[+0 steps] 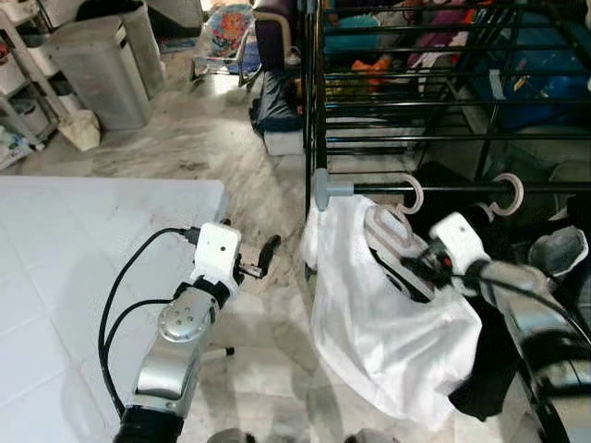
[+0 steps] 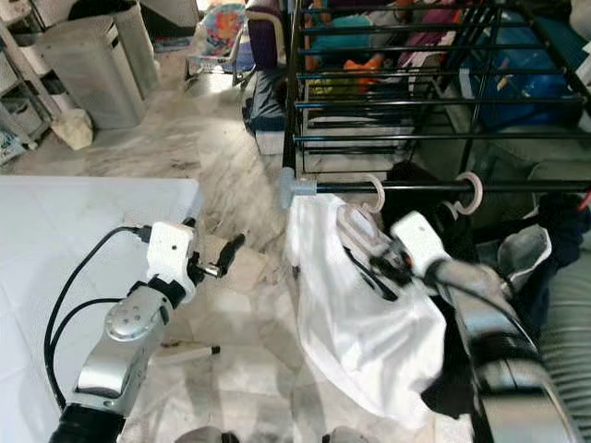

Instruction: Hang hanger

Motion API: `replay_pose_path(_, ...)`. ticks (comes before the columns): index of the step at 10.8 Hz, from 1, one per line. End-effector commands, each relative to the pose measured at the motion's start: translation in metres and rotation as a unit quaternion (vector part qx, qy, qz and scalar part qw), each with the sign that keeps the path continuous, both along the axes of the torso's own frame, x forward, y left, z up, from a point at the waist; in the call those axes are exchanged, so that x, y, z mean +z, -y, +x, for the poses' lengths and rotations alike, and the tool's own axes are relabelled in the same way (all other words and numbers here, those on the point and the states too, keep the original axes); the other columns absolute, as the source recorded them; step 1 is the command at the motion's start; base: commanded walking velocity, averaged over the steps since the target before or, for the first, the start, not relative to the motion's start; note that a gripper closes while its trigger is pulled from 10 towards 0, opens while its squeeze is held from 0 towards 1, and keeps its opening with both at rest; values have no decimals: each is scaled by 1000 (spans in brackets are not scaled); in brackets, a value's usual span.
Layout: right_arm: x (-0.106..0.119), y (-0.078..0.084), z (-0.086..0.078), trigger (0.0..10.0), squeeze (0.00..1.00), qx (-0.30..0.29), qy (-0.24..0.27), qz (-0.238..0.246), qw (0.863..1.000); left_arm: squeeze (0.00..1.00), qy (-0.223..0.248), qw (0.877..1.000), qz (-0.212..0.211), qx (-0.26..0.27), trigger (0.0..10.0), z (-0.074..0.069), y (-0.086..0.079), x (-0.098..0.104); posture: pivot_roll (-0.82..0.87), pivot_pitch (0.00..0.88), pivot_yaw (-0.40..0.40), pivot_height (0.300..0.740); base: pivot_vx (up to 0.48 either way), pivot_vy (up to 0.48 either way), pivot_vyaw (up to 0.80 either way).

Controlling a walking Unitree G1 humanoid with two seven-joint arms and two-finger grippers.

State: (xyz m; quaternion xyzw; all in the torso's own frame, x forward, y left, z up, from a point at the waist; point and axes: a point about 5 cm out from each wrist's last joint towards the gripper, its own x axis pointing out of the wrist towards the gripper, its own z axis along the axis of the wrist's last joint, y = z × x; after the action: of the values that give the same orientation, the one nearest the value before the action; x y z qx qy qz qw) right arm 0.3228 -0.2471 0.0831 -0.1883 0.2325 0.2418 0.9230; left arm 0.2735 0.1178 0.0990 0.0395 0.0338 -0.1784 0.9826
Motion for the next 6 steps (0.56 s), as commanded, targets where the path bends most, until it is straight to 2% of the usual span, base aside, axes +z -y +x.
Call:
replay_pose_path(1, 2, -5, 3, 0, 0, 13, 3, -5, 1000, 0, -7, 1000, 7, 2, 10000, 0, -1, -2, -40, 3, 42, 740, 0, 0, 0)
replay_pose_path(4, 18, -13, 24, 0, 0, 45, 14, -31, 998, 0, -11, 1000, 8, -1, 10000, 0, 2, -4, -41, 1, 39, 740, 0, 0, 0)
replay_pose_path(6, 17, -11, 23, 0, 0, 57, 9, -48, 997, 0, -15, 1000, 9, 2, 10000, 0, 1, -6, -41, 3, 35, 740, 0, 0, 0)
